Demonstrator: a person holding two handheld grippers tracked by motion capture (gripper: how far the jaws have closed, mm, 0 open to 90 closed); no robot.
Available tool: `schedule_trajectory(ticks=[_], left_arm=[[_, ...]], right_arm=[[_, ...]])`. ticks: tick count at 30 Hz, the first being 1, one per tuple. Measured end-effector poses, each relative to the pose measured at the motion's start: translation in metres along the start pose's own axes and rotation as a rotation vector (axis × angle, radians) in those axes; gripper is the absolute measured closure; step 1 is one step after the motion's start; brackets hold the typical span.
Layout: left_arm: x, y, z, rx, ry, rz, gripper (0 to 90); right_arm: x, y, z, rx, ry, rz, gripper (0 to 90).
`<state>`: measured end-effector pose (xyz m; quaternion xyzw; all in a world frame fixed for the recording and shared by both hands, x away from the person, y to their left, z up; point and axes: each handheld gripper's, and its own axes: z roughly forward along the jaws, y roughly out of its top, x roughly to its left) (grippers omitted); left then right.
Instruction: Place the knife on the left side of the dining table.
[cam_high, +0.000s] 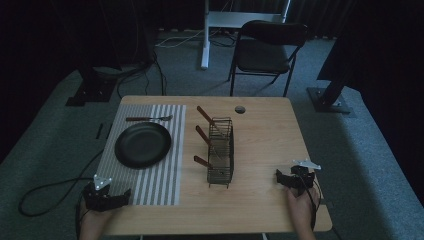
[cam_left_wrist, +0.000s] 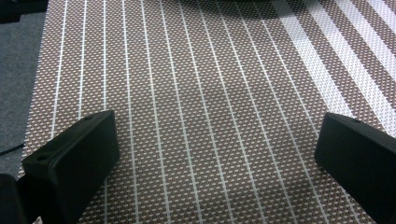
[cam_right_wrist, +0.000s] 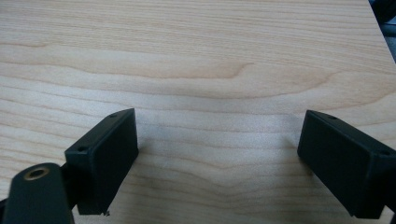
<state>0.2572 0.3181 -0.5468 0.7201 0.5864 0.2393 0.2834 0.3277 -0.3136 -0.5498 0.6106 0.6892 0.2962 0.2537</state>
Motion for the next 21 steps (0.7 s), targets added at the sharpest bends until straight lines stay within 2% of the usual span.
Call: schedule_trajectory(ticks=[21], left_arm=[[0.0004, 0.0018, -0.0001, 0.012, -0.005, 0.011, 0.4]], right_arm=[[0.0, 0.0, 0.0, 0.0, 0.0, 0.0, 11.2]])
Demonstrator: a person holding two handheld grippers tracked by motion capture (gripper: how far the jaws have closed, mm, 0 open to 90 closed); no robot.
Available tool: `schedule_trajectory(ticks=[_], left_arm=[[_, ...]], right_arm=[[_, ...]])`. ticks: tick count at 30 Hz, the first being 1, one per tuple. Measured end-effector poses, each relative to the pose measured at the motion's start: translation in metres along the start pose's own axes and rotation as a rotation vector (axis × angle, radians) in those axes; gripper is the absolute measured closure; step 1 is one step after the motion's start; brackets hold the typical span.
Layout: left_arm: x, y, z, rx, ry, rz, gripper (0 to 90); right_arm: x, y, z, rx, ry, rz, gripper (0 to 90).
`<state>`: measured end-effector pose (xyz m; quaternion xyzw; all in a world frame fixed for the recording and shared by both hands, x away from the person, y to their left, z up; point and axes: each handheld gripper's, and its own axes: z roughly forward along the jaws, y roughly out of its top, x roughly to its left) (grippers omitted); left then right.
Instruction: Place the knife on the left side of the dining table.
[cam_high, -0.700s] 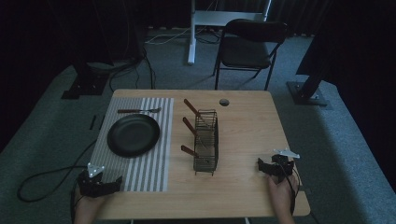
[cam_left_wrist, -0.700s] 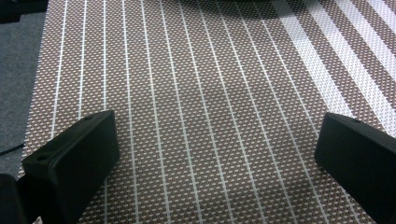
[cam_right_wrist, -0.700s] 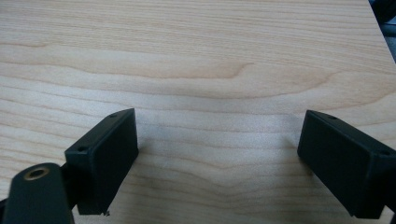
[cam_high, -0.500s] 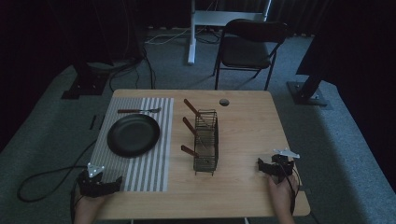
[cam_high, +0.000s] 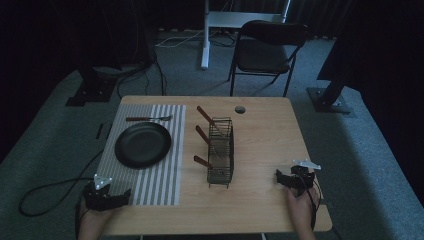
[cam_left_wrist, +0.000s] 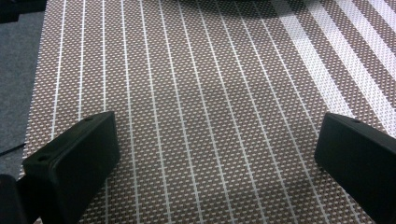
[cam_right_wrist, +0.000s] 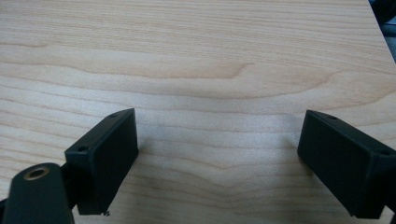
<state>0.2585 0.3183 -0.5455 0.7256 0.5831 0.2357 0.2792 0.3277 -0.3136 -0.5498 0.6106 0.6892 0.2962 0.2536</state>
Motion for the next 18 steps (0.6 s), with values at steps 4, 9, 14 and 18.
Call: schedule_trajectory(ticks=[4, 9, 14, 18], left_arm=[[0.0, 0.0, 0.0, -0.004, -0.002, 0.007, 0.4], [-0.005, 0.001, -0.002, -0.005, -0.061, 0.012, 0.7], [-0.009, 0.004, -0.004, -0.032, -0.094, 0.019, 0.9], [-0.011, 0.006, -0.007, -0.04, -0.111, 0.033, 0.9]], right_arm=[[0.0, 0.0, 0.0, 0.0, 0.0, 0.0, 11.2], [0.0, 0.0, 0.0, 0.0, 0.0, 0.0, 11.2], [0.0, 0.0, 0.0, 0.0, 0.0, 0.0, 11.2], [0.0, 0.0, 0.0, -0.001, 0.0, 0.0, 11.2]])
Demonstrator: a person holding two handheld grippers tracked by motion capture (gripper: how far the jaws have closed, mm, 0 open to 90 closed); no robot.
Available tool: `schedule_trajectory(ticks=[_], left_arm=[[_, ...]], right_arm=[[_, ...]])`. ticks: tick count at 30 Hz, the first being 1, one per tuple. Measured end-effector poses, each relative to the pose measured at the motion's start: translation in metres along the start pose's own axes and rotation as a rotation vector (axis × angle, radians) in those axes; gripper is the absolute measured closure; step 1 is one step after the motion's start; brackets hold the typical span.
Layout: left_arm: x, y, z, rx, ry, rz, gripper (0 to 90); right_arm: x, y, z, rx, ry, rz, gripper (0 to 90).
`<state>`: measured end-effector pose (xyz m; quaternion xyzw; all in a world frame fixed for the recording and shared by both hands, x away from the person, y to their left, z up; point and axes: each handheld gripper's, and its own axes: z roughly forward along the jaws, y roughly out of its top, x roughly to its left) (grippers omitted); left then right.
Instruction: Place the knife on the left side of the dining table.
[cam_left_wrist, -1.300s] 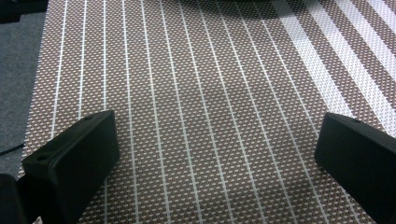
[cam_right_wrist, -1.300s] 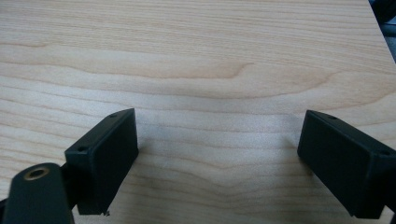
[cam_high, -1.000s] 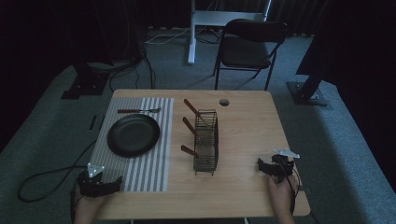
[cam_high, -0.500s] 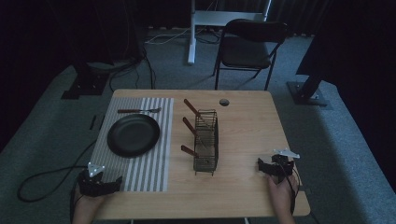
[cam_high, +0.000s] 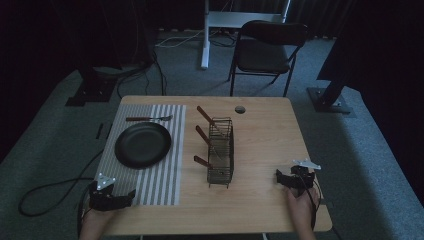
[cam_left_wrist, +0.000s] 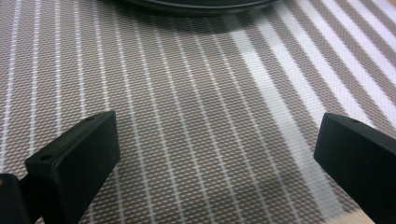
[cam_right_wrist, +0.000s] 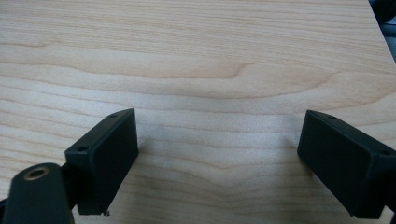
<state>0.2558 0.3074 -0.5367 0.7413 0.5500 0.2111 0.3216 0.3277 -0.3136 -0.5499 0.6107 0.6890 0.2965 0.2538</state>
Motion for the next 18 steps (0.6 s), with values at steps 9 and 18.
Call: schedule_trajectory(ticks=[9, 18], left_arm=[[-0.023, 0.015, -0.01, -0.044, -0.062, 0.081, 0.9], [-0.039, 0.028, -0.018, -0.078, -0.151, 0.128, 0.9]], right_arm=[[0.0, 0.0, 0.0, 0.0, 0.0, 0.0, 11.2], [0.0, 0.0, 0.0, 0.0, 0.0, 0.0, 11.2]])
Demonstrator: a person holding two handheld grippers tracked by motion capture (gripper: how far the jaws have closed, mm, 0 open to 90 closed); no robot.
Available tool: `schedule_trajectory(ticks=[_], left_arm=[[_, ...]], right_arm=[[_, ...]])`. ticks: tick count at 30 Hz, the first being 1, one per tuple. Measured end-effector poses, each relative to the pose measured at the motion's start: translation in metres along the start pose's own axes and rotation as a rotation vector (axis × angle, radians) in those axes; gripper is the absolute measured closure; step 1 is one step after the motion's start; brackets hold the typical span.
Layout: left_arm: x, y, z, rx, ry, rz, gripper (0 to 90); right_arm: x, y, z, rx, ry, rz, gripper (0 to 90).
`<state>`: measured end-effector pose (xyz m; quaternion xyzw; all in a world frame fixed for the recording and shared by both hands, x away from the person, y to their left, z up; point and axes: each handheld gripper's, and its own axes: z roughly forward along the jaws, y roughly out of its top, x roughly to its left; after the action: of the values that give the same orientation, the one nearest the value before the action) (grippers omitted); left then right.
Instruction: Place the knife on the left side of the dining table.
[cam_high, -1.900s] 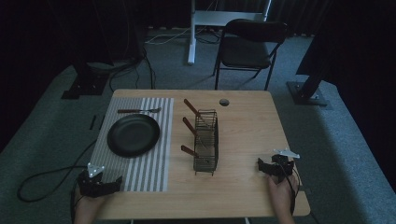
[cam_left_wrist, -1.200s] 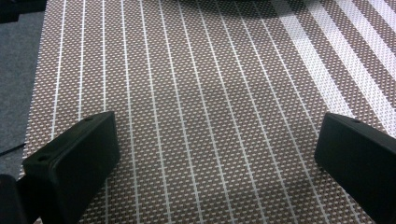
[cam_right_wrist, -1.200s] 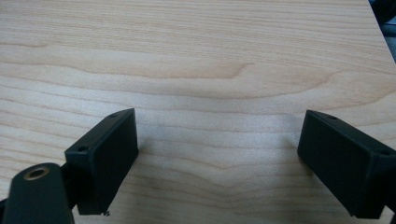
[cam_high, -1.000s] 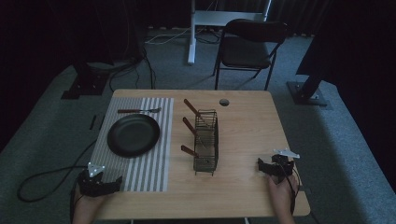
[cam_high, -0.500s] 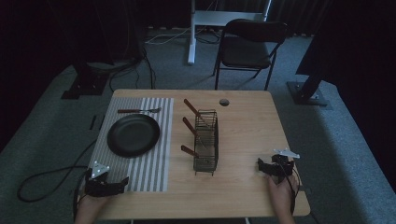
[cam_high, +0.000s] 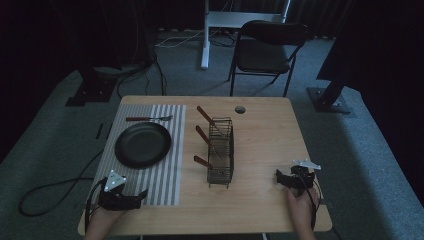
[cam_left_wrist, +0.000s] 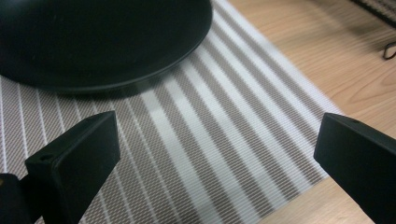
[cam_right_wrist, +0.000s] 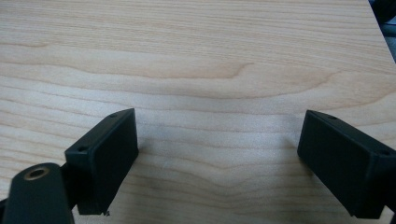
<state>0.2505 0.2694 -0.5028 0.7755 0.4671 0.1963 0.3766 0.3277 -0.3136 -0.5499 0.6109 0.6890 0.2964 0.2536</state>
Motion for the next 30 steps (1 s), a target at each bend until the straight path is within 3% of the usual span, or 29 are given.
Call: schedule_trajectory(ticks=[19, 27, 30], left_arm=[[-0.034, 0.039, -0.008, -0.075, -0.113, 0.091, 0.9], [-0.058, 0.058, -0.004, -0.085, -0.167, 0.183, 1.4], [-0.062, 0.062, -0.003, -0.095, -0.171, 0.193, 1.4]], right_arm=[[0.0, 0.0, 0.0, 0.0, 0.0, 0.0, 11.2], [0.0, 0.0, 0.0, 0.0, 0.0, 0.0, 11.3], [0.0, 0.0, 0.0, 0.0, 0.0, 0.0, 11.3]])
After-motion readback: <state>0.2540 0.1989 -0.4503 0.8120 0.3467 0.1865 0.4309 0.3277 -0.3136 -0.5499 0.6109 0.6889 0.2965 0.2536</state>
